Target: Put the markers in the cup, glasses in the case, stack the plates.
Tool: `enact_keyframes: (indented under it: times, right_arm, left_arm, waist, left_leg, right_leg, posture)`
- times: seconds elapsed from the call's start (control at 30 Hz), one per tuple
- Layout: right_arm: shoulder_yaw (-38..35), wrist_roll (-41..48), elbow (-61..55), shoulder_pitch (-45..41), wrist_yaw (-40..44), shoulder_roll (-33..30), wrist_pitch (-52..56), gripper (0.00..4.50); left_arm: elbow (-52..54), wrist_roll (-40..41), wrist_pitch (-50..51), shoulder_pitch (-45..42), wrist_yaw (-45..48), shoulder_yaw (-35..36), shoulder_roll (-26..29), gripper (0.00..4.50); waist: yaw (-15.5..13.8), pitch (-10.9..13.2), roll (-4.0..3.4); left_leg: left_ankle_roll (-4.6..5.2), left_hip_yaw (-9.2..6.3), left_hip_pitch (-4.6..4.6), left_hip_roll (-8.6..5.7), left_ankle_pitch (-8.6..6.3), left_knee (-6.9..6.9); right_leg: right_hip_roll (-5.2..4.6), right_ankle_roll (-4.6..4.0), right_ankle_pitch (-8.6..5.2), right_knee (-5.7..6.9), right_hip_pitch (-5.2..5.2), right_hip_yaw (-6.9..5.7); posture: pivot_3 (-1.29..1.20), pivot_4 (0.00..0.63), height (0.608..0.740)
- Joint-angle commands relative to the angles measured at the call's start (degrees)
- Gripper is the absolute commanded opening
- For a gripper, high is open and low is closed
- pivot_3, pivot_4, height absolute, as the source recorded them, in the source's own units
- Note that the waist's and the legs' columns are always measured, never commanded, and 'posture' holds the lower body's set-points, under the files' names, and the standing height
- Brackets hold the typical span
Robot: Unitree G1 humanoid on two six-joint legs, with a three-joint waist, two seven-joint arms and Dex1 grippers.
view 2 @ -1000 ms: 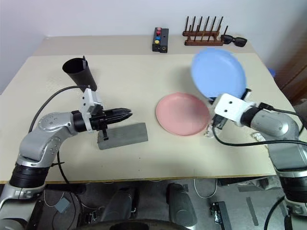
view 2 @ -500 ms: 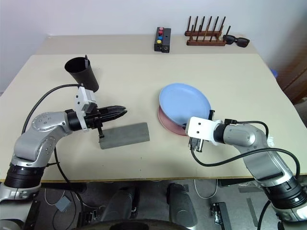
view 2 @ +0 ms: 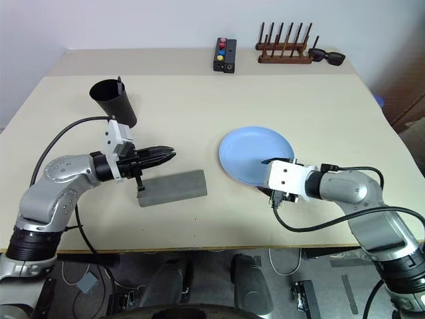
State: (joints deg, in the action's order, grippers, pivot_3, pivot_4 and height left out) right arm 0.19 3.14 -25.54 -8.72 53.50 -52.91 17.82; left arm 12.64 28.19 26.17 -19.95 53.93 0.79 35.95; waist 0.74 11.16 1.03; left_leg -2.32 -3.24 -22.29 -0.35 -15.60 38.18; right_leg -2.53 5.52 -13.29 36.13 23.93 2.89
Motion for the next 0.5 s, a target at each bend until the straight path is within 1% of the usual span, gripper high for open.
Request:
enact_keyframes:
  times: [0.03,0.13,0.23,0.33,0.5]
  right_arm:
    - [-8.8,5.2,-3.3,1.3,0.3,-0.9,4.2,3.39]
    - [-14.8,6.4,-2.8,5.7,0.2,-1.3,6.1,3.39]
    - [-19.0,7.7,-2.6,11.5,-0.6,0.4,8.0,3.39]
    - [-19.2,8.6,-1.5,13.2,-4.4,4.0,10.1,3.39]
    - [-16.0,6.0,4.5,13.2,-10.1,8.9,9.7,3.39]
  left_arm:
    - [2.8,1.2,0.6,-0.7,0.1,-0.3,-0.5,0.46]
    - [3.9,1.6,1.4,-0.7,0.4,-1.3,-1.3,0.46]
    - [4.3,1.9,2.0,-0.9,0.5,-2.4,-2.2,0.46]
    - [3.9,1.6,2.0,-1.3,0.9,-3.2,-2.9,0.46]
    - [3.1,1.3,1.9,-2.6,1.4,-4.0,-3.6,0.46]
  waist:
    - [-0.1,0.0,0.01]
    - [-0.2,0.0,0.02]
    - [-0.2,0.0,0.02]
    - [0.2,0.0,0.03]
    - [0.2,0.0,0.01]
  left_leg:
    - [0.00,0.00,-0.01,0.00,0.00,0.00]
    - [0.00,-0.02,-0.01,-0.02,0.00,0.00]
    - [0.00,-0.02,-0.01,-0.03,0.00,0.00]
    - [0.00,0.00,0.02,-0.02,0.00,0.00]
    - [0.00,0.08,0.15,0.00,0.00,0.00]
  right_leg:
    - [0.00,0.00,0.00,0.00,0.00,0.00]
    - [-0.02,0.01,0.00,-0.02,-0.03,0.00]
    - [-0.02,0.01,0.00,-0.02,-0.05,0.00]
    - [0.01,0.00,0.00,0.00,-0.05,0.01]
    - [0.07,-0.04,-0.01,0.04,-0.11,0.06]
  posture:
    - [0.00,0.150,0.735]
    - [0.00,0.150,0.735]
    - [0.00,0.150,0.735]
    - [0.00,0.150,0.735]
    - [0.00,0.150,0.735]
